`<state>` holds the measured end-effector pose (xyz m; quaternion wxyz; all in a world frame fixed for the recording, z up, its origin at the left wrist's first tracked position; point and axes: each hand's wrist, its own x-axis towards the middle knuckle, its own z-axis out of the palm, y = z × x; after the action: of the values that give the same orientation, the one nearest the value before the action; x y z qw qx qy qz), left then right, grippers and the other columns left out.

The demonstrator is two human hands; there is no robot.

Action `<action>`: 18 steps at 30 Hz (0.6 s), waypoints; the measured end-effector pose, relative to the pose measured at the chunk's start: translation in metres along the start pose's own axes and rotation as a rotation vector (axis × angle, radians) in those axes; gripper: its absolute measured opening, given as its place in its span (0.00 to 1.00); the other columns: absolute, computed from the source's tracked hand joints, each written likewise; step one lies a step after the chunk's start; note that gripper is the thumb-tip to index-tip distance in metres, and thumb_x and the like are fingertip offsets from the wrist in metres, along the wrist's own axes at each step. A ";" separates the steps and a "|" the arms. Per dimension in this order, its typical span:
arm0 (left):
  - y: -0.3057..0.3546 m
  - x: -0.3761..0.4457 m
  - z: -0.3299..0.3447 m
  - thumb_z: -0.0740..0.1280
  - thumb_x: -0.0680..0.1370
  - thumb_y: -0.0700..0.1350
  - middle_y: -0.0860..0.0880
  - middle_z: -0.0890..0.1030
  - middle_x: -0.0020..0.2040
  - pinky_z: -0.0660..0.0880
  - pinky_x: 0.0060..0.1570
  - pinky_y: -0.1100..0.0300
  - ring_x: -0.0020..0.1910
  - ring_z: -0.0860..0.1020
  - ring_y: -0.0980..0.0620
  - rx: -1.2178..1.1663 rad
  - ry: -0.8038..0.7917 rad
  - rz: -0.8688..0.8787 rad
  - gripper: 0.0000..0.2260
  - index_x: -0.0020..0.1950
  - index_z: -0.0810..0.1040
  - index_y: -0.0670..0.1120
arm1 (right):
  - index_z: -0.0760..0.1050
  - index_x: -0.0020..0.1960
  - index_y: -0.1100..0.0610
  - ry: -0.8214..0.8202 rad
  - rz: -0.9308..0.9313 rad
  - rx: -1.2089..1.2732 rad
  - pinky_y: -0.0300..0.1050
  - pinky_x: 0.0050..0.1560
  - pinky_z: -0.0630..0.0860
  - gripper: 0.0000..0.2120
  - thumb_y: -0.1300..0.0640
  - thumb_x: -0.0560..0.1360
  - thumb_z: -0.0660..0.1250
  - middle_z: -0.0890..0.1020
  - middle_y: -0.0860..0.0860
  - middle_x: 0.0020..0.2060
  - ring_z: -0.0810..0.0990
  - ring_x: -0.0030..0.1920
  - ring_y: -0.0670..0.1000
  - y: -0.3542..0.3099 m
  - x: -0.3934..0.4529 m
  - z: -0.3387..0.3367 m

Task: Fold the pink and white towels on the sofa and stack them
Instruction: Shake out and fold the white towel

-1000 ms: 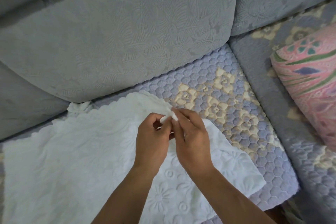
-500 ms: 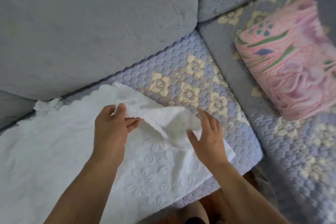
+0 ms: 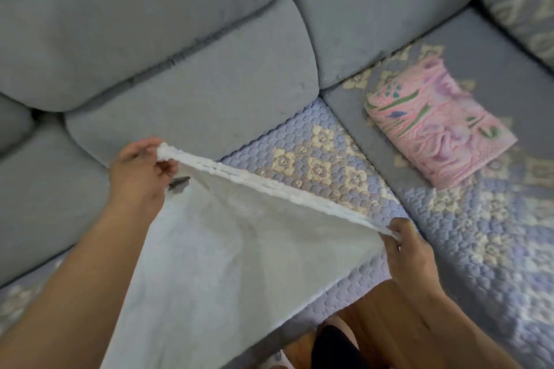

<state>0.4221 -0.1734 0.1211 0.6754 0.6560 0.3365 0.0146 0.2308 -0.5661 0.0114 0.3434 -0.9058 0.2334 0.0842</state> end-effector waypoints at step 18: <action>0.336 -0.112 -0.242 0.64 0.81 0.35 0.46 0.78 0.43 0.79 0.41 0.67 0.39 0.80 0.54 -0.471 -0.207 0.326 0.05 0.47 0.76 0.42 | 0.76 0.64 0.48 0.387 -1.136 -0.357 0.46 0.32 0.77 0.21 0.65 0.75 0.70 0.80 0.50 0.44 0.80 0.36 0.54 -0.299 -0.181 -0.207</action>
<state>0.3626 0.0338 0.4916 0.8282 0.5250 0.1435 0.1336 0.2144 -0.4412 0.3976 0.1295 -0.9307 -0.2444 -0.2392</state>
